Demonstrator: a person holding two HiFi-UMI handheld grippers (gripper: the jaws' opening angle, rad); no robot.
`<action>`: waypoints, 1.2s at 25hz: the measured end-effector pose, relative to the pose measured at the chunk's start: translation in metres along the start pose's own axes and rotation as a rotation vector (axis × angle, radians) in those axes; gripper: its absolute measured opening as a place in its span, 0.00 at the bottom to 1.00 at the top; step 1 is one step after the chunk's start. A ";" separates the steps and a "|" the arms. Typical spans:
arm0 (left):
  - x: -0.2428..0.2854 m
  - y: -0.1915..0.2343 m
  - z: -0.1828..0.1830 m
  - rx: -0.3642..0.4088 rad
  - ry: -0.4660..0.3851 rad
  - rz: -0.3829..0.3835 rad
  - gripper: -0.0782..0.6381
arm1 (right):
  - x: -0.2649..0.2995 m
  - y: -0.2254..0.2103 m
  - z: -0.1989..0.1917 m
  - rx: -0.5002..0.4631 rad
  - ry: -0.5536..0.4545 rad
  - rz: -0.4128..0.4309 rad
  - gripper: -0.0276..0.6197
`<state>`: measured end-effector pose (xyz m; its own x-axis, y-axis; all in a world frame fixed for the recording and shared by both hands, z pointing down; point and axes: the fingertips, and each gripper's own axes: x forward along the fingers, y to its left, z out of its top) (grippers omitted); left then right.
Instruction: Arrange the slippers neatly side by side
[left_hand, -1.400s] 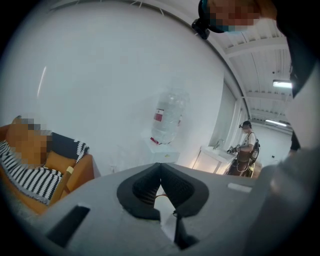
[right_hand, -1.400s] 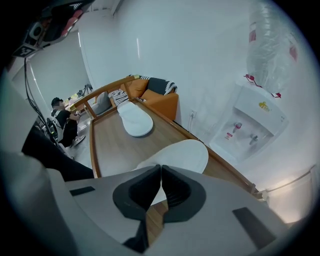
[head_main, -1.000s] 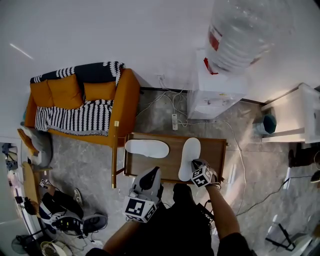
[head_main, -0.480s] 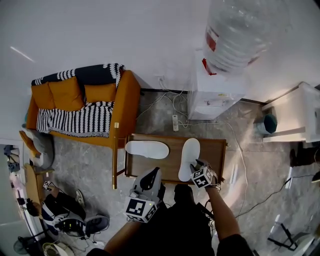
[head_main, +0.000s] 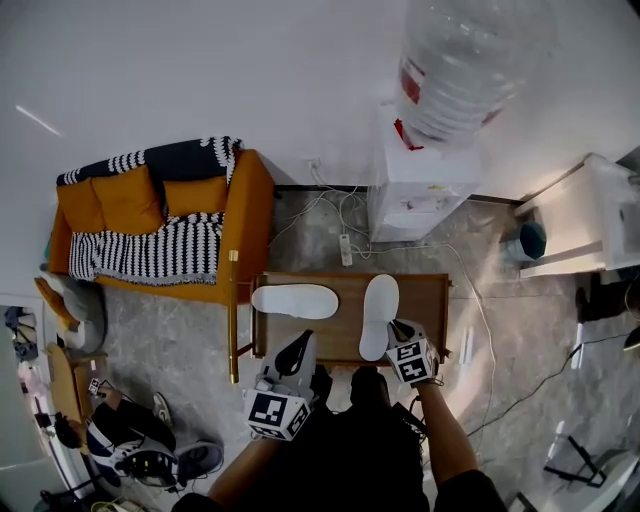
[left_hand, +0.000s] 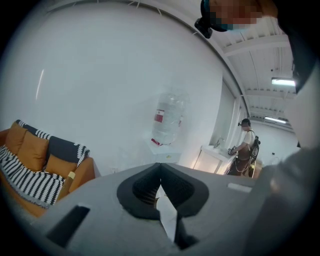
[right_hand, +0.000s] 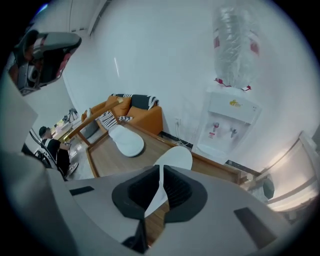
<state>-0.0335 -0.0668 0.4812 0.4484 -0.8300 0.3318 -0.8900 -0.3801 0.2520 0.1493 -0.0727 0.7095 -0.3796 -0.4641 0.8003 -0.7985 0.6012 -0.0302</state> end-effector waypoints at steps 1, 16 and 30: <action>-0.002 0.003 0.000 -0.001 -0.001 0.001 0.13 | -0.005 0.002 0.006 0.015 -0.022 -0.013 0.09; -0.004 0.064 -0.037 0.159 0.072 0.034 0.13 | -0.072 0.060 0.102 0.089 -0.259 -0.091 0.06; 0.041 0.116 -0.158 0.334 0.413 -0.112 0.13 | -0.071 0.076 0.100 0.108 -0.247 -0.061 0.06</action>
<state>-0.1049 -0.0804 0.6673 0.4779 -0.5728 0.6660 -0.7825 -0.6221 0.0265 0.0686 -0.0594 0.5902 -0.4211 -0.6500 0.6326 -0.8636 0.5006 -0.0605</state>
